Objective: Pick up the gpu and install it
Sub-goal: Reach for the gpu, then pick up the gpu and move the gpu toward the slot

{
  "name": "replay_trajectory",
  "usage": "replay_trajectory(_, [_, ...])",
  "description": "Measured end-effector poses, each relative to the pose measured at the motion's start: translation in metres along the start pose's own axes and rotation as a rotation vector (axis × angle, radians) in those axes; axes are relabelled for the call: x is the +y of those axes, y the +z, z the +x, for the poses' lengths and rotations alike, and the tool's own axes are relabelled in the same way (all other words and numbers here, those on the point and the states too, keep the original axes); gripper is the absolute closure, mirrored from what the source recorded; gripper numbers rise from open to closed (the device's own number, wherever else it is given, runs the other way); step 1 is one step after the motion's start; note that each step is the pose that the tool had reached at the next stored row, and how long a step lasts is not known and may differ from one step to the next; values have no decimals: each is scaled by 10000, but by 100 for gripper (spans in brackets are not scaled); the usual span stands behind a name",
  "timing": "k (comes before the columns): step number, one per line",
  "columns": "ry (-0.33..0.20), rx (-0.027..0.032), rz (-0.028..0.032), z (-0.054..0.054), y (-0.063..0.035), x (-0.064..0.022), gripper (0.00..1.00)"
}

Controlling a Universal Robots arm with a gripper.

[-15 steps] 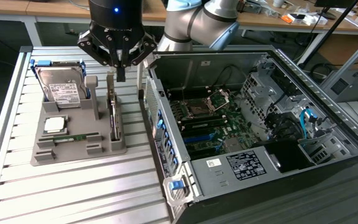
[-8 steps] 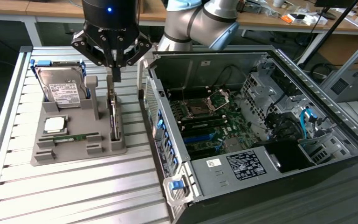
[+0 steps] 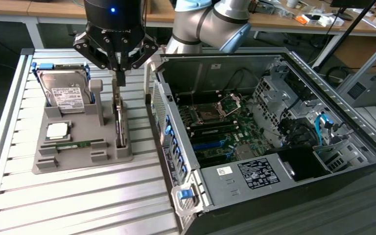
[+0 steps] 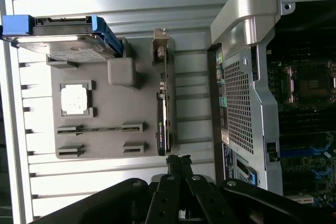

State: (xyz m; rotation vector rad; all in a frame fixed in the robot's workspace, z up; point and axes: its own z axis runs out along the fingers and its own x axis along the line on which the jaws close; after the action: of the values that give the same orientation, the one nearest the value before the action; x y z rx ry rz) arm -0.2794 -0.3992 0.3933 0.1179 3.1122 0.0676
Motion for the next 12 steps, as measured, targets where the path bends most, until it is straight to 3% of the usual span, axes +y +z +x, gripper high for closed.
replay_trajectory(12, [0, 0, 0, 0, 0, 0, 89])
